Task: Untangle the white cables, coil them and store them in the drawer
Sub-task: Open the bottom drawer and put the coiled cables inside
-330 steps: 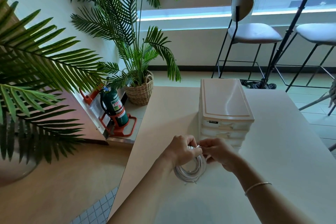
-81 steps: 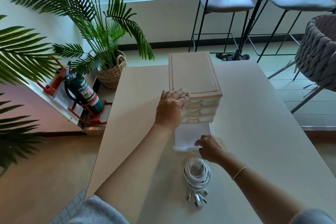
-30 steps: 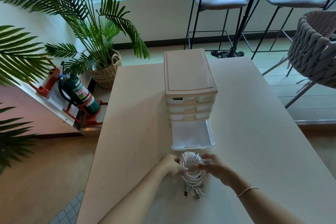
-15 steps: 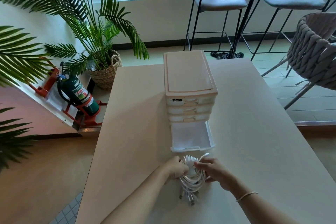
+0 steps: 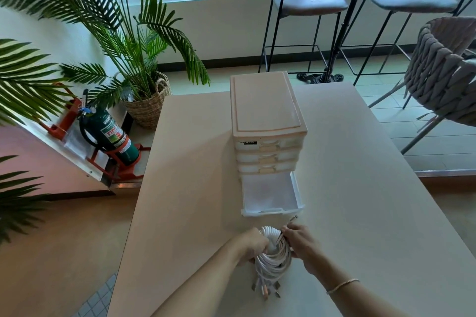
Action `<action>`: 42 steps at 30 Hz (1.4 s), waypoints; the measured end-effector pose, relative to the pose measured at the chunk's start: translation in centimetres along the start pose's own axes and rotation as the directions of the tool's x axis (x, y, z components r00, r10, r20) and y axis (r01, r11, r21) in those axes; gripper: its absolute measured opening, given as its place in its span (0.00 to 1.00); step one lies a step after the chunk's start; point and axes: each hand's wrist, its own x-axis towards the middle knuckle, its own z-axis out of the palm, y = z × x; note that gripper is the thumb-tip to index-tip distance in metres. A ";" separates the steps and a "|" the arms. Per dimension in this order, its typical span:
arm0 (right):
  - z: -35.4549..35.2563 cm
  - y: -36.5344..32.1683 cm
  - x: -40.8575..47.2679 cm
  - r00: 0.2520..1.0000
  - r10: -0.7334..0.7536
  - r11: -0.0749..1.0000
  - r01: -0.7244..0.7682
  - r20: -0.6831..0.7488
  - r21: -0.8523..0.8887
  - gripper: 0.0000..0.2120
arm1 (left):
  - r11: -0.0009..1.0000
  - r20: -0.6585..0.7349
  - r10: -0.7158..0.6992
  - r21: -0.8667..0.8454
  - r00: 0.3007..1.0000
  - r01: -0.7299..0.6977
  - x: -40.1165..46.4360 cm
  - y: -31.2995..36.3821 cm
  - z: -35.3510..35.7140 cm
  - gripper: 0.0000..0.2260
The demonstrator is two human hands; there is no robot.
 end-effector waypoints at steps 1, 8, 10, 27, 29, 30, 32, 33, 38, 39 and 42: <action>0.0 0.2 0.0 0.998 -0.020 0.999 0.018 -0.051 -0.028 0.12 | 1.000 0.006 -0.016 0.012 1.000 0.016 -0.1 0.2 0.0 0.14; 0.4 0.6 -0.7 0.966 -0.127 0.984 0.095 -0.223 -0.148 0.14 | 0.999 0.059 -0.012 0.052 0.998 0.009 -0.2 0.2 -0.1 0.13; 0.5 0.8 -0.5 0.970 -0.041 0.999 0.035 -0.241 -0.030 0.14 | 0.998 0.069 0.024 0.052 0.997 -0.028 -0.4 0.1 -0.3 0.13; -0.9 -0.3 -0.8 0.958 0.150 0.959 -0.201 0.243 0.199 0.16 | 0.949 0.108 0.063 -0.315 0.992 -0.026 0.5 -0.8 -0.6 0.06; -1.4 -0.6 -0.8 0.949 0.138 0.965 -0.193 0.284 0.175 0.15 | 0.949 0.135 0.112 -0.310 0.985 -0.065 0.6 -1.0 -0.7 0.05; -1.7 -0.8 -0.9 0.938 0.129 0.965 -0.194 0.323 0.179 0.14 | 0.946 0.130 0.119 -0.315 0.984 -0.072 0.6 -1.2 -0.8 0.05; -2.3 -0.9 -0.9 0.898 0.097 0.953 -0.208 0.429 0.219 0.08 | 0.934 0.102 0.137 -0.344 0.985 -0.094 0.9 -1.6 -1.0 0.04; -2.5 -0.9 -1.0 0.881 0.074 0.947 -0.208 0.467 0.243 0.08 | 0.930 0.102 0.153 -0.352 0.983 -0.108 1.0 -1.6 -1.1 0.04; -2.8 -0.5 -0.7 0.841 -0.024 0.947 -0.155 0.541 0.283 0.13 | 0.927 0.113 0.205 -0.341 0.972 -0.155 0.7 -1.3 -1.4 0.09; -2.8 -0.4 -0.6 0.835 -0.040 0.945 -0.146 0.548 0.292 0.12 | 0.926 0.120 0.215 -0.342 0.969 -0.163 0.7 -1.3 -1.5 0.08; -2.9 0.0 -0.3 0.817 -0.075 0.929 -0.151 0.572 0.337 0.16 | 0.911 0.133 0.247 -0.370 0.960 -0.183 1.1 -1.5 -1.6 0.04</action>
